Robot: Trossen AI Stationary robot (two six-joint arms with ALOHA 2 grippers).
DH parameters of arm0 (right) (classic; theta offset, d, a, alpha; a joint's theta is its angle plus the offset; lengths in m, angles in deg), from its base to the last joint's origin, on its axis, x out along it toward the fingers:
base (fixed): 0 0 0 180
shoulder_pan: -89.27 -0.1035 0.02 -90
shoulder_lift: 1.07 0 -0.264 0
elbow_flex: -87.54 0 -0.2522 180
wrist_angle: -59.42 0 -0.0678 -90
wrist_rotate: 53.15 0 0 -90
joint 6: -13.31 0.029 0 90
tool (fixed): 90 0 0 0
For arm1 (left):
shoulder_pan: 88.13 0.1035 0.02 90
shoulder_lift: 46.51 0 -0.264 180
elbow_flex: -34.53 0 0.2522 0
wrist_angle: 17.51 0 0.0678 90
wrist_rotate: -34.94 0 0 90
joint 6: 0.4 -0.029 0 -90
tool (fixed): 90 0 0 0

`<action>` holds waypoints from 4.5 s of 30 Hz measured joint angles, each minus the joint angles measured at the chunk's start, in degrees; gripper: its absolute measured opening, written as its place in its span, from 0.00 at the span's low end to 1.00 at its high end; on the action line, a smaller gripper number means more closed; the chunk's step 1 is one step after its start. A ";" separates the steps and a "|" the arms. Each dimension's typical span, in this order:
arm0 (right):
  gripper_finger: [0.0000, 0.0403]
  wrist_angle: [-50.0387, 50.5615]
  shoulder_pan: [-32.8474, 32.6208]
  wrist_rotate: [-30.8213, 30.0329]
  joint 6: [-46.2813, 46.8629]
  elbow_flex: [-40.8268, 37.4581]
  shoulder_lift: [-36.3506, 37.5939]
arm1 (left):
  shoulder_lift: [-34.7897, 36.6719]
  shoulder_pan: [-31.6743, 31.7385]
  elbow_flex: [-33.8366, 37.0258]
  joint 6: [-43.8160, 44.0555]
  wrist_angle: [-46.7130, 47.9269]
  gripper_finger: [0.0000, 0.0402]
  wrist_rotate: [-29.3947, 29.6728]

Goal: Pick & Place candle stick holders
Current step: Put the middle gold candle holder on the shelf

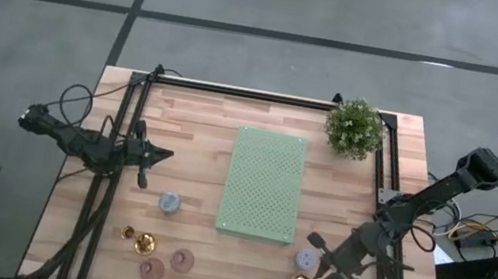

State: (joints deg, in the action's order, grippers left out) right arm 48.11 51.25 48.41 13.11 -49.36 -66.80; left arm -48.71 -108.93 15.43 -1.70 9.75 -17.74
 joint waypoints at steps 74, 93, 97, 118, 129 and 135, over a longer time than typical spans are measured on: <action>0.05 33.37 38.73 -23.14 -2.46 24.20 18.06 | 0.01 0.02 0.02 0.00 0.00 0.03 0.00; 0.04 30.83 57.80 2.07 -2.88 24.52 10.91 | 0.00 0.02 0.02 0.00 0.02 0.03 0.00; 0.04 29.96 60.18 3.95 -2.87 24.36 9.57 | 0.00 0.02 0.00 0.00 0.02 0.03 0.00; 0.04 21.24 63.84 10.18 -3.80 17.38 10.71 | 0.01 0.02 0.01 0.00 0.01 0.03 0.01; 0.04 22.30 66.82 12.40 -3.23 15.72 10.47 | 0.02 0.04 0.02 0.00 0.02 0.03 0.02; 0.04 21.61 67.56 12.58 -3.41 15.32 10.47 | 0.00 0.04 0.00 0.00 0.02 0.03 0.00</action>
State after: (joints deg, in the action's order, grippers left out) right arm 69.71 118.81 60.99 9.70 -34.04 -56.34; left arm -48.71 -108.88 15.43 -1.70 9.77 -17.74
